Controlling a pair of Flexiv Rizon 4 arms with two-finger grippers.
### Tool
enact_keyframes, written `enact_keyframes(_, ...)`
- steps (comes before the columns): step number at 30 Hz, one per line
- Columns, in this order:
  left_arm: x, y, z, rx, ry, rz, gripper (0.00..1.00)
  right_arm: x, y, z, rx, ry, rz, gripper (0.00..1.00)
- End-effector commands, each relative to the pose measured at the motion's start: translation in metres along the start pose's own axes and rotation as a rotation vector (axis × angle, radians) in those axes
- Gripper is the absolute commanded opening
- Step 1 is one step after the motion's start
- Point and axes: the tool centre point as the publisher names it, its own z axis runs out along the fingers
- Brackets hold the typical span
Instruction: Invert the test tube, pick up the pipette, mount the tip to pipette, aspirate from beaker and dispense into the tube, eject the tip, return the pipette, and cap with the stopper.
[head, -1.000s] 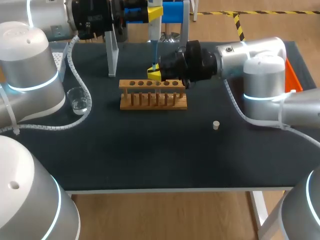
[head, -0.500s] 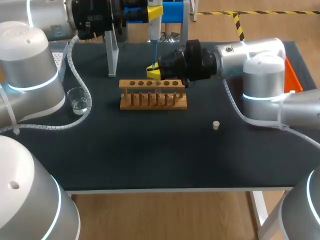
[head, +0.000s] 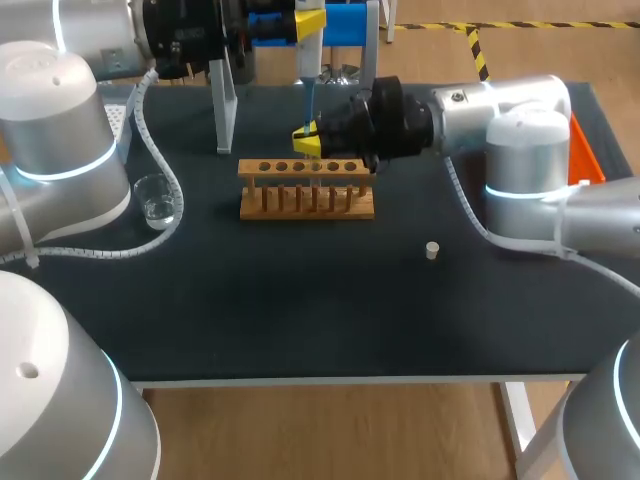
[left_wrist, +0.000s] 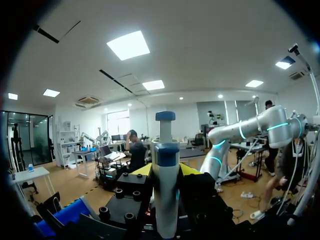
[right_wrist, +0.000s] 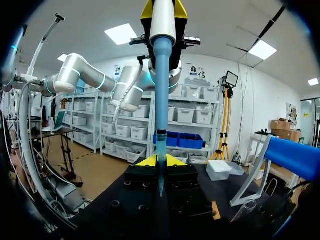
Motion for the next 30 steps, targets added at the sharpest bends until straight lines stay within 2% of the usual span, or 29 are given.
enact_keyframes(1,0.000,0.003,-0.001,-0.002,0.002,-0.001,0.00,-0.001,0.012,0.000,0.001,-0.002,-0.005,0.00)
enact_keyframes(11,0.000,0.003,-0.001,-0.002,0.002,-0.001,0.00,-0.006,0.033,0.000,-0.012,-0.001,-0.030,0.00)
enact_keyframes(17,0.000,0.003,-0.001,-0.002,0.002,-0.001,0.00,-0.002,0.025,-0.002,0.004,0.003,-0.029,0.00)
enact_keyframes(18,0.000,0.003,-0.001,-0.002,0.002,-0.001,0.00,-0.001,0.021,-0.002,0.012,0.002,-0.026,0.08)
enact_keyframes(20,0.000,0.003,-0.001,-0.002,0.002,-0.001,0.00,0.001,0.016,-0.003,0.023,-0.002,-0.021,0.66)
enact_keyframes(21,0.000,0.003,-0.001,-0.002,0.002,-0.001,0.00,0.002,0.013,-0.004,0.026,-0.004,-0.018,1.00)
enact_keyframes(30,0.000,0.003,-0.001,-0.002,0.002,-0.001,0.00,0.013,-0.007,-0.020,0.066,-0.008,0.001,1.00)
